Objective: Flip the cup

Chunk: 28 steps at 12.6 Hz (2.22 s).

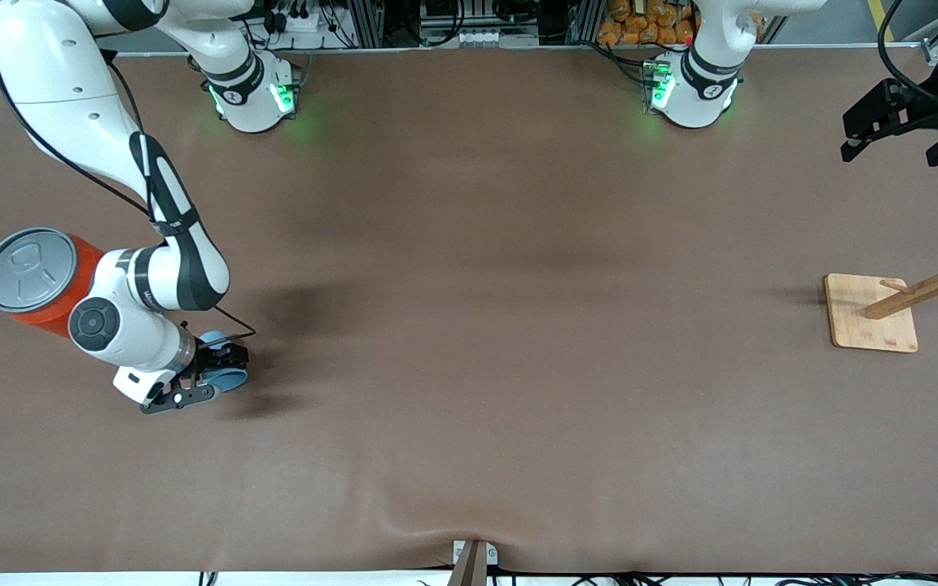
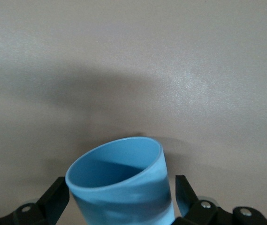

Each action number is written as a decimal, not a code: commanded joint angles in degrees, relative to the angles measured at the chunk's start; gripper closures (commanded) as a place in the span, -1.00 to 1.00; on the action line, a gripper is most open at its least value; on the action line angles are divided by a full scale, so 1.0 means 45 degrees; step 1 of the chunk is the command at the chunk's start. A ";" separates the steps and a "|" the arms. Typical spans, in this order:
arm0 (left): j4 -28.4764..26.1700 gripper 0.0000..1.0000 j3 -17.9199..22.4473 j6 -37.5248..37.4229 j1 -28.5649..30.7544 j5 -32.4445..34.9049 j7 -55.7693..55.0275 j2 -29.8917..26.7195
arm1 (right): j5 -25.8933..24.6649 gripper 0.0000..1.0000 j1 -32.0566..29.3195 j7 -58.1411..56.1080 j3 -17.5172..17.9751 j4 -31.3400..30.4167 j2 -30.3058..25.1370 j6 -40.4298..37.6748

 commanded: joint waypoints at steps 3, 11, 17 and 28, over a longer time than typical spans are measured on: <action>0.0131 -1.00 -0.0052 -0.0136 0.0112 -0.0114 0.0081 -0.0178 | -0.0014 -0.27 -0.0235 -0.0155 0.0016 0.0091 0.0230 0.0176; 0.0132 -1.00 0.0026 -0.0389 0.0151 -0.0114 0.0238 -0.0374 | 0.0044 0.33 0.0644 -0.4053 0.0676 -0.0143 -0.1057 0.0156; 0.0112 -1.00 0.0026 -0.0389 0.0151 -0.0114 0.0237 -0.0354 | -0.0189 0.32 0.2473 -0.5407 0.2438 -0.0046 -0.1547 0.0702; 0.0132 -1.00 0.0026 -0.0370 0.0151 -0.0114 0.0199 -0.0277 | -0.3274 0.26 0.8045 -0.5331 0.2321 0.0892 0.0657 0.2457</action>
